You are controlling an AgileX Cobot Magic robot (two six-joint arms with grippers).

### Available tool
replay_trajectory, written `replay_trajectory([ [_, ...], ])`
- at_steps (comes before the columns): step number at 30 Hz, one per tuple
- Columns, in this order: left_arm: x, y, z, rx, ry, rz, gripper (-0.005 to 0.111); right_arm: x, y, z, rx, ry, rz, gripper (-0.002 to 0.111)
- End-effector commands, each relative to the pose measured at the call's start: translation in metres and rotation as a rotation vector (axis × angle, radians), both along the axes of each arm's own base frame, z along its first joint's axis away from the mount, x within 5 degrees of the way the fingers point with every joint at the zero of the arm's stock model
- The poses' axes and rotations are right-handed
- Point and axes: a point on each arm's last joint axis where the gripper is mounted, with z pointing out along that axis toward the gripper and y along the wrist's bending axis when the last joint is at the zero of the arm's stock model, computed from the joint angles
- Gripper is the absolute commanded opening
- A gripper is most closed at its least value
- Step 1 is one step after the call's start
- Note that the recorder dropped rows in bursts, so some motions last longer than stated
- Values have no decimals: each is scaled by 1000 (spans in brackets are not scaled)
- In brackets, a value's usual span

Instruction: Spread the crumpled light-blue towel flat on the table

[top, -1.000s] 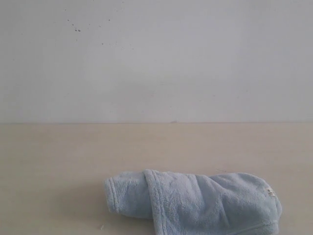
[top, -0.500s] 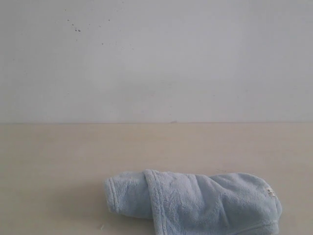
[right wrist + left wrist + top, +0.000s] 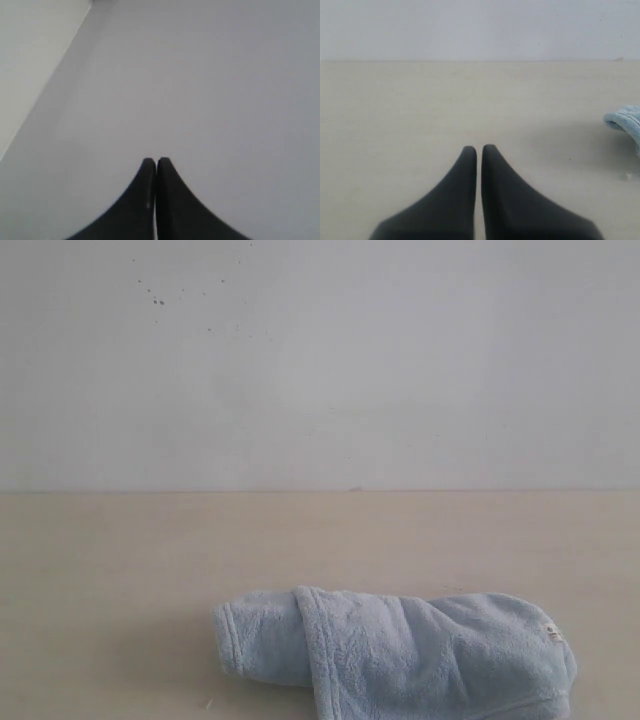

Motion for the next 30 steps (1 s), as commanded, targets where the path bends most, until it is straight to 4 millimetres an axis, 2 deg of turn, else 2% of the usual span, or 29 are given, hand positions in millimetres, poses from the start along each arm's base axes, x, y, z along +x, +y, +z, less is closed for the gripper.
replay_trajectory([
  [1, 0, -1, 0, -10, -11, -7, 4, 93, 10, -17, -96, 368, -36, 0],
  [5, 0, -1, 0, -10, -11, -7, 4, 179, 16, -59, -150, 659, -69, 0],
  [8, 0, -1, 0, -10, -11, -7, 4, 237, 14, -110, -184, 898, -151, 0],
  [9, 0, -1, 0, -10, -11, -7, 4, 258, 13, -135, -174, 997, -175, 0],
  [11, 0, -1, 0, -10, -11, -7, 4, 278, 8, -170, -196, 1182, -244, 0],
  [13, 0, -1, 0, -10, -11, -7, 4, 281, 3, -203, -147, 1481, -276, 0],
  [15, 0, -1, 0, -10, -11, -7, 4, 273, 2, -227, -113, 1753, -289, 0],
  [17, 0, -1, 0, -10, -11, -7, 4, 267, 1, -237, -168, 1862, -299, 0],
  [19, 0, -1, 0, -10, -11, -7, 4, 265, 1, -233, -191, 1876, -300, 0],
  [21, 0, -1, 0, -10, -9, -9, 4, 263, 2, -220, -151, 1876, -289, 0],
  [23, 0, -1, 0, -10, -9, -9, 4, 261, 12, -206, -138, 1851, -243, 0],
  [26, 0, -1, 0, -10, -9, -9, 4, 256, 52, -188, -441, 1776, -112, 0],
  [27, 0, -1, 0, -10, -9, -9, 4, 251, 73, -186, -553, 1754, -34, 0],
  [30, 0, -1, 0, -10, -9, -9, 4, 230, 134, -194, -917, 1674, 151, 0],
])
